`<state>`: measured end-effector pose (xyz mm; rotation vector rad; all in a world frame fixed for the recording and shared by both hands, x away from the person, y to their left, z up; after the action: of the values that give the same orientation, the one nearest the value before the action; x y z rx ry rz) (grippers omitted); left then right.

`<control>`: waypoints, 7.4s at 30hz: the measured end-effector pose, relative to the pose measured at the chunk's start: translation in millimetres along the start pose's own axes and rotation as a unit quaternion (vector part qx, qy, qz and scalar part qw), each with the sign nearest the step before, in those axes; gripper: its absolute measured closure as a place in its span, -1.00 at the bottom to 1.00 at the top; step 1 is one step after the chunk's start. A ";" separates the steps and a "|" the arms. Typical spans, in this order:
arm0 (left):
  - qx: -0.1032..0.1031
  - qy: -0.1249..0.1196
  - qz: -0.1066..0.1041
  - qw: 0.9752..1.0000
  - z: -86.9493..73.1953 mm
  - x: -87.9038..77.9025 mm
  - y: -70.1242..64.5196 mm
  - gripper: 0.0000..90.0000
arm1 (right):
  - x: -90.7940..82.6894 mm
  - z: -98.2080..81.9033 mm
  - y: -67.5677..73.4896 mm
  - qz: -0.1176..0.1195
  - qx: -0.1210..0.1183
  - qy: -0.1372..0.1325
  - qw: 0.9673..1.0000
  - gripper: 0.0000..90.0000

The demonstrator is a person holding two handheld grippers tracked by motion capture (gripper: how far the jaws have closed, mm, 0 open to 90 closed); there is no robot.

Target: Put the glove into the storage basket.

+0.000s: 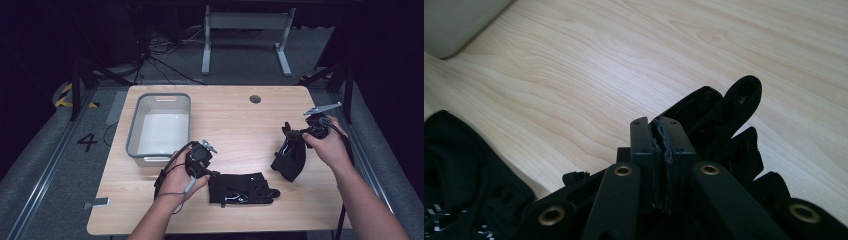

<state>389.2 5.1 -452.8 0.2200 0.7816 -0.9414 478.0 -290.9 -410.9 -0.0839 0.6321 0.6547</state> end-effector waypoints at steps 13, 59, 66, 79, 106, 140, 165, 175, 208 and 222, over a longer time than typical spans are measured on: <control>0.007 0.001 -0.011 1.000 4.4 6.5 -10.0 0.09 | 12.3 24.7 66.5 0.082 -0.018 -0.033 0.996 0.92; 0.023 0.008 -0.009 1.000 19.5 15.7 -28.9 0.89 | 54.2 31.7 123.9 0.142 -0.051 -0.056 0.987 0.91; 0.024 0.004 0.032 0.999 22.0 4.1 -10.0 0.89 | 48.6 30.6 121.6 0.165 -0.037 -0.071 0.983 0.91; 0.037 0.017 0.108 0.993 20.6 7.8 22.8 0.88 | 60.7 18.1 130.9 0.170 -0.051 -0.079 0.981 0.90; 0.058 0.047 0.020 0.997 9.7 4.0 -13.3 0.28 | 27.9 -42.4 131.6 0.163 -0.046 -0.067 0.983 0.77; 0.001 0.111 -0.021 0.994 -19.8 14.9 -13.4 0.03 | -1.3 -108.4 74.5 0.072 -0.080 0.083 0.991 0.24; 0.010 0.131 -0.018 0.991 -30.6 33.8 -6.0 0.24 | 5.6 -117.6 75.2 0.076 -0.136 0.109 0.982 0.89; 0.016 0.101 -0.042 0.994 -17.5 20.1 -22.2 0.29 | 1.1 -113.8 78.8 0.069 -0.143 0.104 0.982 0.91; 0.034 0.135 -0.052 0.989 -17.6 7.8 -34.1 0.96 | -15.8 -96.0 88.6 0.061 -0.152 0.056 0.985 0.91; 0.053 0.135 -0.046 0.988 -15.4 -5.8 -30.4 0.95 | -32.8 -101.5 114.9 0.062 -0.168 0.048 0.983 0.91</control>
<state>355.4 -1.6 -455.0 0.4146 0.9979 -1.0542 336.8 -244.0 -460.5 -0.3954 0.6173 0.8781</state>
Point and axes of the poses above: each handheld gripper's, and its own axes: x roughly forward along the jaws, z roughly out of its top, y roughly to its left, the point moved 8 cm from there along x, roughly forward along the jaws, and after that the axes turned 14 degrees about -y, right-handed, at the moved point
